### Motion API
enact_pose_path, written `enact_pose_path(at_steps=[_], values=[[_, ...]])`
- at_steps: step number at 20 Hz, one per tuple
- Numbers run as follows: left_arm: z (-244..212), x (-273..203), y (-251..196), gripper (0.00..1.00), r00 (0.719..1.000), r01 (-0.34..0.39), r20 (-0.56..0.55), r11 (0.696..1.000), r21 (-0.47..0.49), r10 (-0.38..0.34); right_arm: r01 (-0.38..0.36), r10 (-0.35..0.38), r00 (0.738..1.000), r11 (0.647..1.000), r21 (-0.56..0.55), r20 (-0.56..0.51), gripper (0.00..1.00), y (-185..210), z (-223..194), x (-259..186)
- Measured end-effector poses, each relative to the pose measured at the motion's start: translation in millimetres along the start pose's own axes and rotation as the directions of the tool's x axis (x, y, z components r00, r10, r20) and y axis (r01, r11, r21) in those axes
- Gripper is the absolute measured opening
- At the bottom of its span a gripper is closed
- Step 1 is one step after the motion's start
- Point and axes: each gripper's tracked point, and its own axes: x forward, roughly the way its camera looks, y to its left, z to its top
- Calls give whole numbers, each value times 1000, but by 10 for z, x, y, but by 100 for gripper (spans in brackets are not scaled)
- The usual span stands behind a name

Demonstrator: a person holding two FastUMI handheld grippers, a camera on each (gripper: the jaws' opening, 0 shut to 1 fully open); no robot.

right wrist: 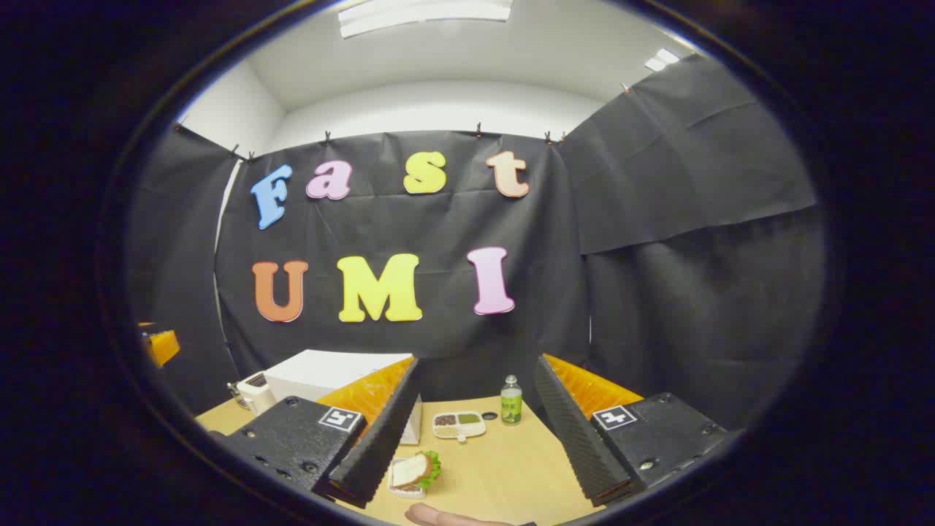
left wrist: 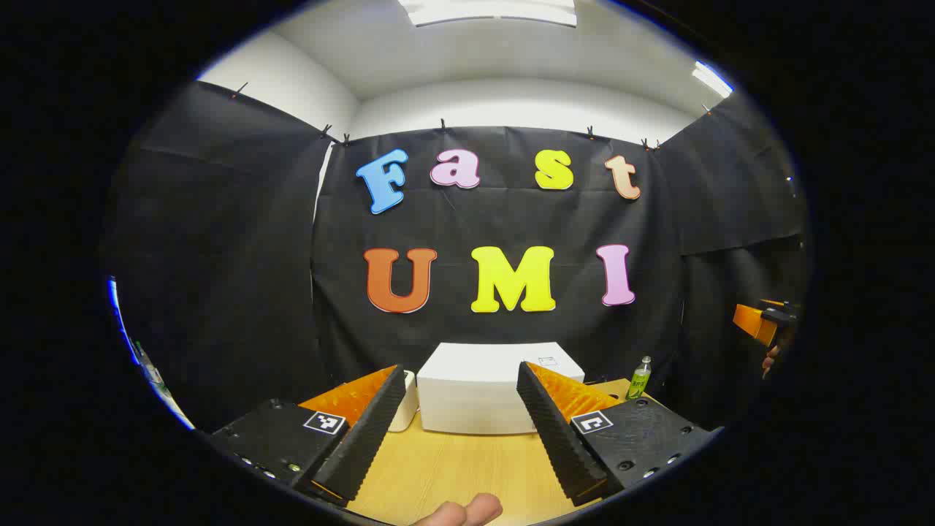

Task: Open the microwave oven with the left hand, put the food in, and close the microwave oven.

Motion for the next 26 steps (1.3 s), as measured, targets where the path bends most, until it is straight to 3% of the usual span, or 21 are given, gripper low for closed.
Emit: enact_pose_path(at_steps=[1,2,3,6,7,8,9,10,11,12,13,14,15,16,20,21,22,23,25,26], values=[[25,-11,-5,96,1000,3,5,1000,1,-3,-6,6,1000,1000,-12,2,100,-5,2,14],[33,-44,-26,87,1000,12,7,1000,-1,-12,-8,8,1000,1000,-17,2,100,-24,4,23],[54,-61,-29,96,1000,15,11,1000,-5,-15,-2,2,1000,1000,-21,5,100,-61,7,38],[78,-64,-3,96,1000,18,18,1000,-9,-17,8,-7,1000,999,-36,19,100,-121,26,41],[60,-57,3,87,1000,19,14,1000,-12,-19,5,-4,1000,999,-40,25,100,-125,32,26],[28,-57,-6,96,1000,23,9,1000,-14,-23,0,1,999,999,-38,32,92,-126,52,14],[-4,-55,-2,91,1000,23,3,1000,-13,-22,-8,9,999,999,-34,38,100,-130,45,-6],[-30,-49,6,87,1000,24,-2,1000,-8,-24,-10,12,999,999,-30,46,100,-147,56,-20],[-50,-40,-6,96,1000,27,-4,1000,-9,-27,-11,12,998,1000,-27,57,100,-176,65,-37],[-53,-22,-3,96,1000,27,-2,1000,-14,-27,-13,15,998,1000,-23,68,100,-195,88,-46],[-58,-1,-16,96,1000,29,-3,999,-18,-29,-14,15,997,1000,-20,78,91,-214,102,-46],[-53,28,-36,87,999,32,-3,999,-19,-32,-17,19,996,1000,-15,88,100,-228,118,-36],[-39,63,-44,87,1000,30,3,999,-21,-30,-25,26,995,1000,-14,94,100,-227,119,-37],[-14,108,-57,96,1000,27,11,999,-25,-27,-28,30,994,999,-21,104,99,-233,130,-23],[26,370,-339,95,997,68,38,996,-51,-66,-34,40,991,998,-49,125,100,-294,103,62],[28,458,-439,84,996,80,50,995,-55,-78,-39,46,990,998,-51,130,100,-309,101,80],[30,550,-529,84,994,93,64,994,-62,-89,-39,46,989,998,-52,137,100,-327,104,106],[13,648,-632,95,993,105,69,992,-73,-100,-31,39,989,998,-55,144,100,-377,99,132],[-91,828,-822,95,991,125,67,988,-94,-119,-26,35,987,998,-61,159,100,-420,92,160],[-133,924,-935,84,988,141,72,985,-102,-134,-36,44,986,998,-57,161,100,-423,76,149]])
